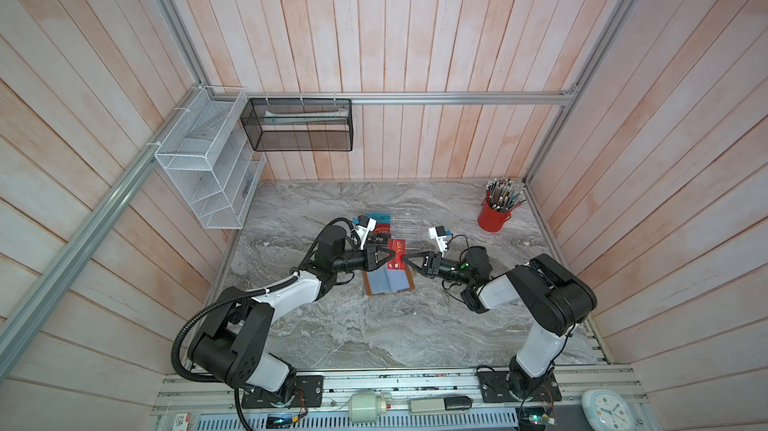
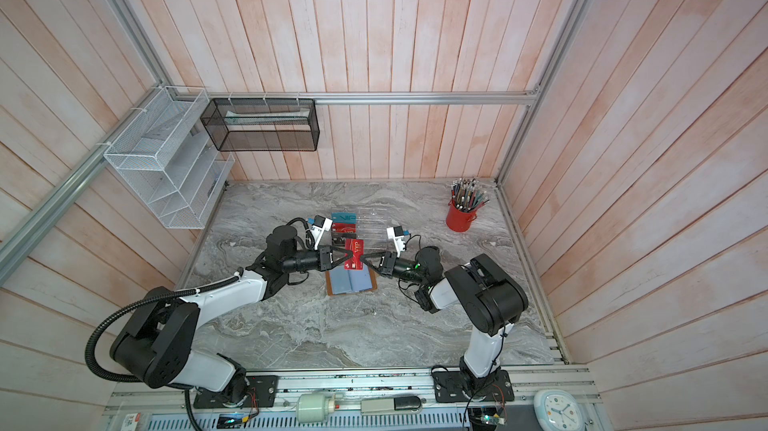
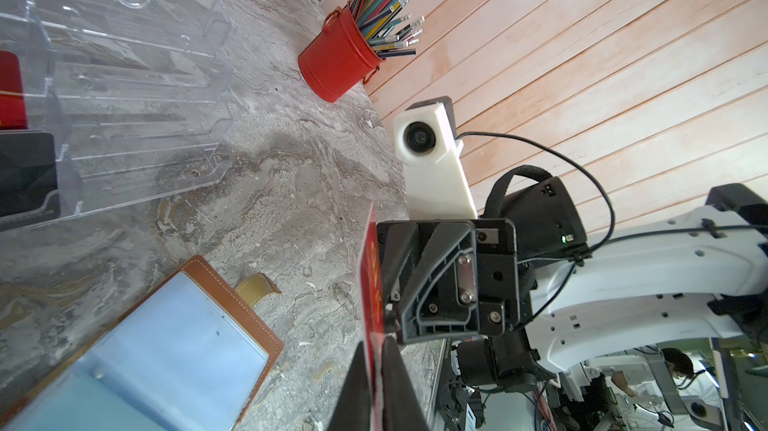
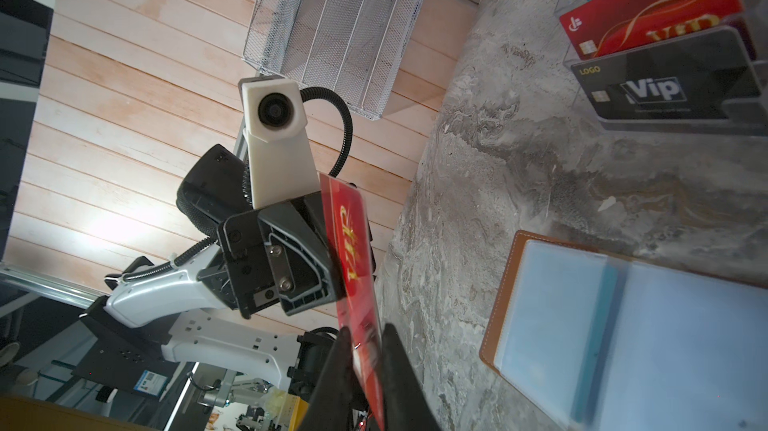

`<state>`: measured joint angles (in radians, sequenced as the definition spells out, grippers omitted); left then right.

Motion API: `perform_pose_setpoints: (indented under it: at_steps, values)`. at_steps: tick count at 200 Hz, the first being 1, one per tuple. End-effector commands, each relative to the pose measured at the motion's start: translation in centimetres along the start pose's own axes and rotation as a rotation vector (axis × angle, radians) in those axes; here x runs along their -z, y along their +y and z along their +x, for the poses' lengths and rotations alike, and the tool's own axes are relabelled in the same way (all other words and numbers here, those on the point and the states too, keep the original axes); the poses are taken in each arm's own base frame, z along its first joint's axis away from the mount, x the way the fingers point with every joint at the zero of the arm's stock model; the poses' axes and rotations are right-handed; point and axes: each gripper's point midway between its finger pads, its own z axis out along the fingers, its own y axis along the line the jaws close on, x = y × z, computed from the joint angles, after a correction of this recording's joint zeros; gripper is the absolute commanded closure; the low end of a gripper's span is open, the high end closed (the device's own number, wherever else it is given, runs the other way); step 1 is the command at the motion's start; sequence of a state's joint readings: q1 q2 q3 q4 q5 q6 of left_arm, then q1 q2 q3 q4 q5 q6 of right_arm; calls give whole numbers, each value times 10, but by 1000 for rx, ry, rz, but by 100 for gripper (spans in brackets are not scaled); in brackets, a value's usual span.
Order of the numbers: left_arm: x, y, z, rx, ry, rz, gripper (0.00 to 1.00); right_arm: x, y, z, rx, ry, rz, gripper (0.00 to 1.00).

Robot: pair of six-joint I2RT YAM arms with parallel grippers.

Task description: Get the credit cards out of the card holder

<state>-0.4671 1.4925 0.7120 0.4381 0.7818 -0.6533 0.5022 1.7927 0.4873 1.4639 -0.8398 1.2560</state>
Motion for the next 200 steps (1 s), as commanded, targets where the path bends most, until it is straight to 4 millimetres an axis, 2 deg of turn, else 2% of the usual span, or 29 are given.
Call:
perform_pose_setpoints:
  at_steps: [1, 43, 54, 79, 100, 122, 162, 200]
  values:
    - [-1, -5, 2, -27, 18, 20, 92, -2, 0, -2, 19, 1, -8, 75]
    - [-1, -1, 1, -36, 30, -11, 97, 2, -1, -3, 25, -7, 9, 61]
    - [-1, 1, 0, -48, 40, -27, 100, 4, -1, -4, 28, -16, 22, 56]
    - [-2, 9, -8, -96, 76, -117, 100, 9, -5, -3, 54, -11, 86, 42]
    - [1, 18, -18, -155, 101, -208, 100, 13, -8, -3, 98, -4, 159, 28]
    - [6, 39, -31, -215, 138, -364, 100, 18, -10, -3, 139, 8, 231, 17]
    - [18, 68, -54, -409, 228, -574, 100, 29, -12, -7, 215, 12, 357, 8]
    - [20, 83, -75, -638, 320, -628, 100, 36, -15, -17, 271, 12, 465, 4]
